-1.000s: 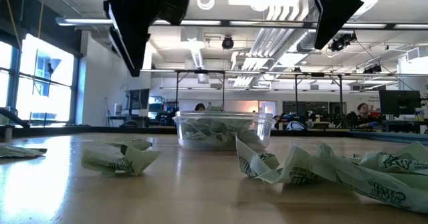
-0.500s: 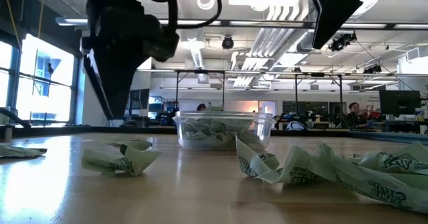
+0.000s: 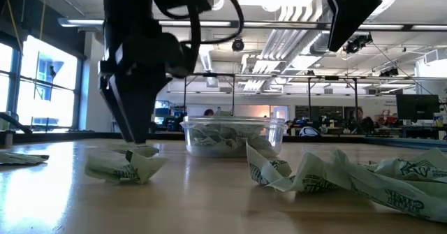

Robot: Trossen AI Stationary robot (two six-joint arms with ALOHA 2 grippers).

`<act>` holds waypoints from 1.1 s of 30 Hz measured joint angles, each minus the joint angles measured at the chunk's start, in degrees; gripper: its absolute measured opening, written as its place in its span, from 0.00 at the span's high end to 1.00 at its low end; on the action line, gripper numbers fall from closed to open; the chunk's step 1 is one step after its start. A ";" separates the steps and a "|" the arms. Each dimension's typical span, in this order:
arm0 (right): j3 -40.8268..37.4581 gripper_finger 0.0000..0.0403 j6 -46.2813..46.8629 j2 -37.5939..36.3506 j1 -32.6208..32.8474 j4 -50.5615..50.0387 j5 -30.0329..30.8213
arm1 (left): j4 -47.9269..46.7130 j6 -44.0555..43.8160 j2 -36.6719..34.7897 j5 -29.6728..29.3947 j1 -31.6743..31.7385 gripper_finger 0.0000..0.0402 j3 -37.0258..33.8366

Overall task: Pick and place Stevia / Truvia into bins
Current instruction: Put the green stevia packet into the transparent bin

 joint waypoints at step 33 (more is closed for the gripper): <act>-0.02 0.64 15.43 -0.02 4.08 -11.83 0.25 | 6.53 29.33 3.67 -1.51 10.43 0.93 14.56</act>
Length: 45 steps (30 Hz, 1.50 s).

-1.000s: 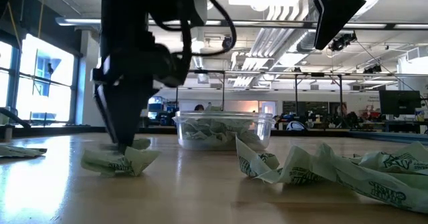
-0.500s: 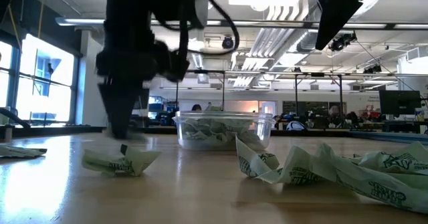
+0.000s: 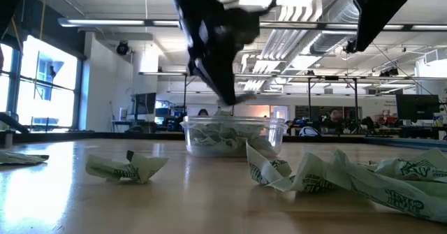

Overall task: Pick and place Stevia / Truvia into bins
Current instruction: Put the green stevia packet into the transparent bin

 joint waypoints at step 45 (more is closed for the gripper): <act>0.00 0.61 -9.30 0.00 1.69 0.52 4.00 | -6.26 -24.15 -17.84 -3.46 -32.88 0.47 -24.42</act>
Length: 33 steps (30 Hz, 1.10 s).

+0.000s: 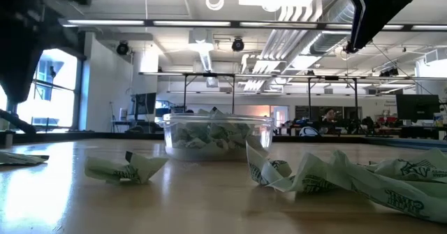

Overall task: Pick and place Stevia / Truvia into bins
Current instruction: Put the green stevia packet into the transparent bin

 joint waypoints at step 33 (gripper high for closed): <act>-0.02 0.65 7.28 0.00 4.31 -4.83 2.71 | 18.26 13.79 -5.60 2.43 19.06 0.95 -1.98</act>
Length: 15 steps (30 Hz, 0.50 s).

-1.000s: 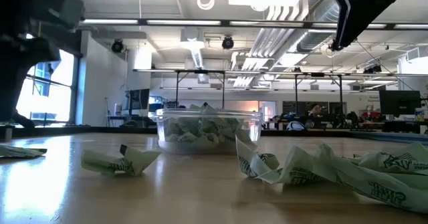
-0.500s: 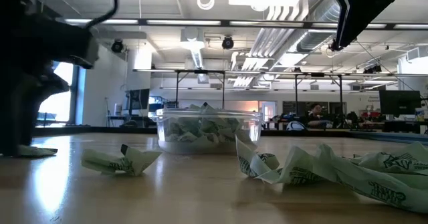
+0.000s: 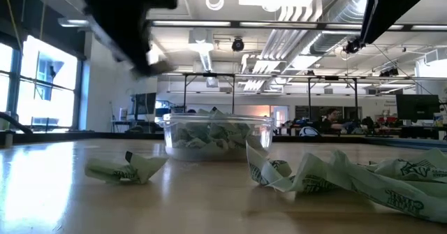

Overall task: Pick and place Stevia / Truvia into bins
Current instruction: Put the green stevia packet into the transparent bin

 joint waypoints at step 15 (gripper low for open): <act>-0.05 0.65 3.12 -0.04 1.44 0.06 -2.06 | 12.64 -1.73 8.68 8.05 11.60 0.66 3.24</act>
